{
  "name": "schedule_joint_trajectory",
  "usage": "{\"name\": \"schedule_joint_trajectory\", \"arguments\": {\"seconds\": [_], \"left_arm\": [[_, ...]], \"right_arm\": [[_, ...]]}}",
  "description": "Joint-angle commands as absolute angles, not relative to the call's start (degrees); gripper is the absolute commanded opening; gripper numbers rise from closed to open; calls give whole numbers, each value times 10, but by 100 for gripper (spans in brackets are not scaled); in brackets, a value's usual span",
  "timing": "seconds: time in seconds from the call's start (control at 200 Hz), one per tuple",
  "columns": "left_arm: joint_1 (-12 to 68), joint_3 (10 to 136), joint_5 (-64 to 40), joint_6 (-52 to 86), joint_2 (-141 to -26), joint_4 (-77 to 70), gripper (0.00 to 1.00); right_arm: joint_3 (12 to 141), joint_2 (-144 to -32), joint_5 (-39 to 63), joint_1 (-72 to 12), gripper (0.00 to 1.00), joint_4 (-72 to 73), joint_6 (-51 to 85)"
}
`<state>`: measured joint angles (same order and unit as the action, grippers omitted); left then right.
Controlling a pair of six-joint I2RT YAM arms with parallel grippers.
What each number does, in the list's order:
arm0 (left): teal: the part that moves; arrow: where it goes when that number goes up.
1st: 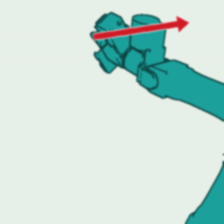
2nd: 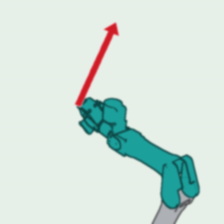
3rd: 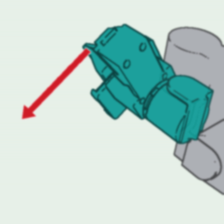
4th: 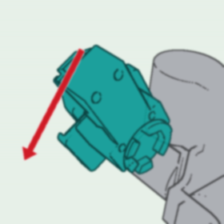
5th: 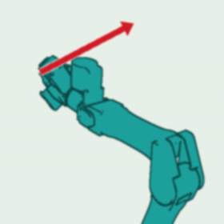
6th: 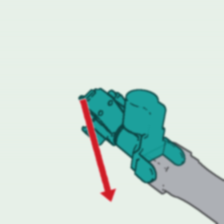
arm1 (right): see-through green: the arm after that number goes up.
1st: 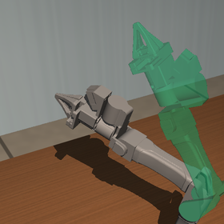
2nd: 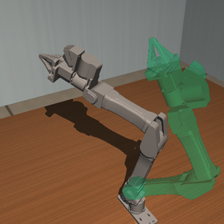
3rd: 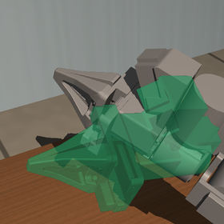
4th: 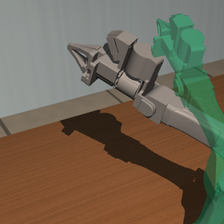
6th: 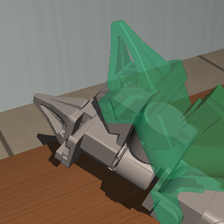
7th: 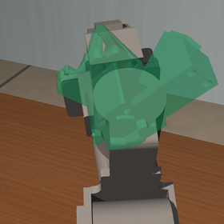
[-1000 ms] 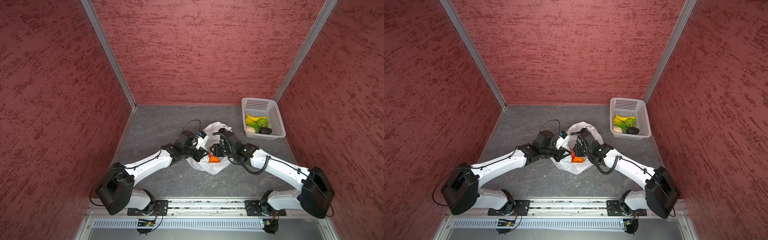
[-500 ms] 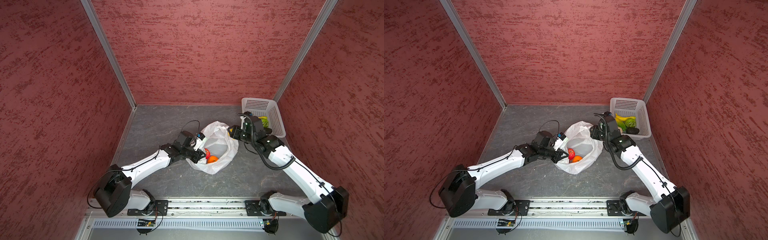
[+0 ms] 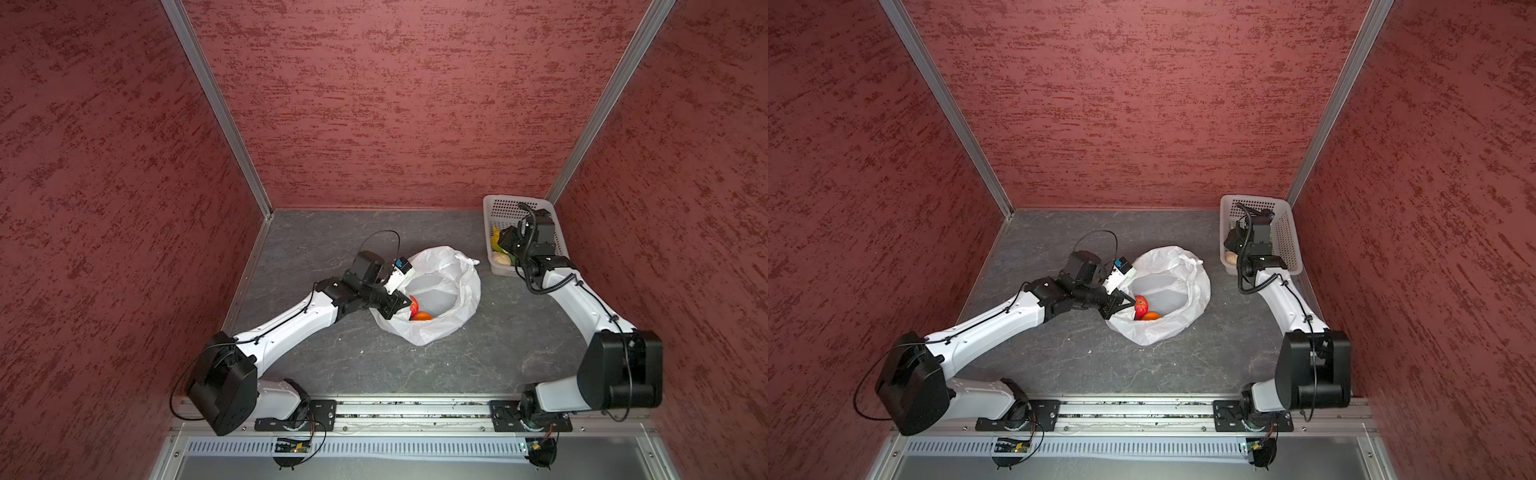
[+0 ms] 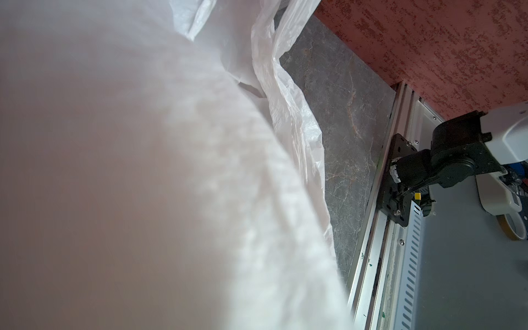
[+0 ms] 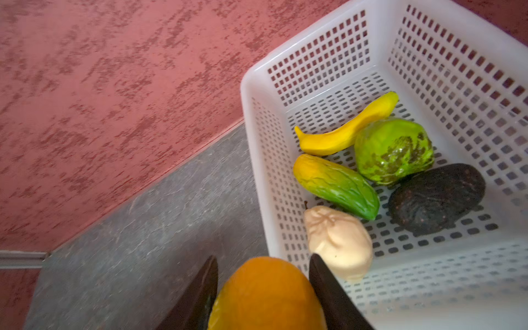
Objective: Untie the knot of the plastic bag and take out the fruit
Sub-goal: Place the fruit in the basket.
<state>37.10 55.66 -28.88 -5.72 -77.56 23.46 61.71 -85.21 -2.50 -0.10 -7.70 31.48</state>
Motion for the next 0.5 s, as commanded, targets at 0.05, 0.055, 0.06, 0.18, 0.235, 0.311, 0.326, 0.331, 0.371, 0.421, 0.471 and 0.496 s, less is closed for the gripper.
{"name": "schedule_joint_trajectory", "arguments": {"seconds": [0.05, 0.055, 0.06, 0.18, 0.235, 0.311, 0.326, 0.331, 0.371, 0.421, 0.471, 0.496], "left_arm": [[359, 568, -306, -117, -762, 253, 0], [359, 567, -306, -117, -761, 253, 0], [359, 567, -306, -118, -760, 253, 0], [360, 547, -306, -120, -748, 250, 0], [361, 535, -306, -119, -741, 249, 0], [362, 518, -303, -117, -733, 248, 0], [361, 515, -302, -116, -730, 247, 0], [362, 515, -302, -116, -729, 247, 0], [363, 507, -301, -115, -725, 245, 0], [363, 498, -299, -114, -719, 242, 0], [363, 490, -298, -111, -715, 237, 0], [364, 487, -298, -110, -714, 235, 0]], "right_arm": [[665, -932, -62, 29, 49, 5, 316], [666, -935, -62, 30, 49, 6, 316], [667, -937, -62, 32, 49, 7, 316], [714, -1003, -62, 52, 49, 15, 317], [736, -1030, -64, 59, 49, 18, 316], [766, -1060, -72, 65, 50, 18, 312], [773, -1066, -73, 66, 51, 17, 312], [775, -1068, -73, 67, 51, 16, 312], [796, -1086, -72, 69, 55, 8, 309], [824, -1108, -72, 71, 63, -7, 309], [846, -1127, -71, 72, 72, -19, 308], [853, -1134, -71, 72, 76, -24, 307]]}}
